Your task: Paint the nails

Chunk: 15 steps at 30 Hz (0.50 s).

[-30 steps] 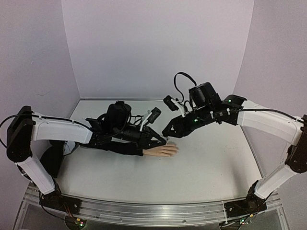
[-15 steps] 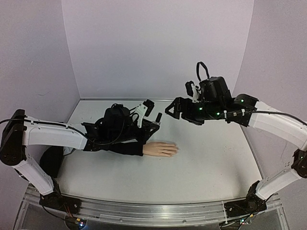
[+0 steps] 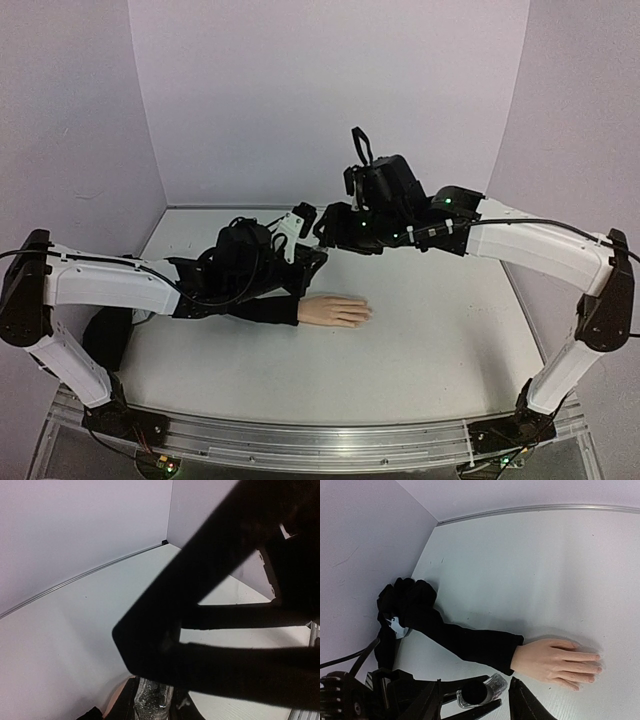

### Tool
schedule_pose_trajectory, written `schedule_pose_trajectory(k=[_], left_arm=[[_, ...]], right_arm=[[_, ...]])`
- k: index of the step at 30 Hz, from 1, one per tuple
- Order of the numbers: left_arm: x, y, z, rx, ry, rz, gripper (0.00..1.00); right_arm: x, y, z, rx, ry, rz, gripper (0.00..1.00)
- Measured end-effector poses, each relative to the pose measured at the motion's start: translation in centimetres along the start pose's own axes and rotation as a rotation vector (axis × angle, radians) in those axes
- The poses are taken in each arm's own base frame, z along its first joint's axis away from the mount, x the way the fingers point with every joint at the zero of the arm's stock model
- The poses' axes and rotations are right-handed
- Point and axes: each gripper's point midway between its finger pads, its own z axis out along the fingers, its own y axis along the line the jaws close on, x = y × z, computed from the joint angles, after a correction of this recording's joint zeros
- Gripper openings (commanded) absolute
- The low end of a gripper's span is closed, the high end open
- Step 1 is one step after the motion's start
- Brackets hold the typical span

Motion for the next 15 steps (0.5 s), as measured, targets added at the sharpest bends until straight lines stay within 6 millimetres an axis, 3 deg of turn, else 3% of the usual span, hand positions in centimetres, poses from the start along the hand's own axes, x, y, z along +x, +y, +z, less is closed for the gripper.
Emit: schedule_pose_trajectory(k=[9, 15], left_arm=[[-1.0, -0.2, -0.6, 0.007, -0.023, -0.012, 0.00], [-1.6, -0.3, -1.0, 0.016, -0.036, -0.017, 0.00]], right_arm=[[0.0, 1.0, 0.6, 0.022, -0.011, -0.069, 0.35], [0.2, 0.7, 0.9, 0.034, -0.005, -0.119, 0.01]])
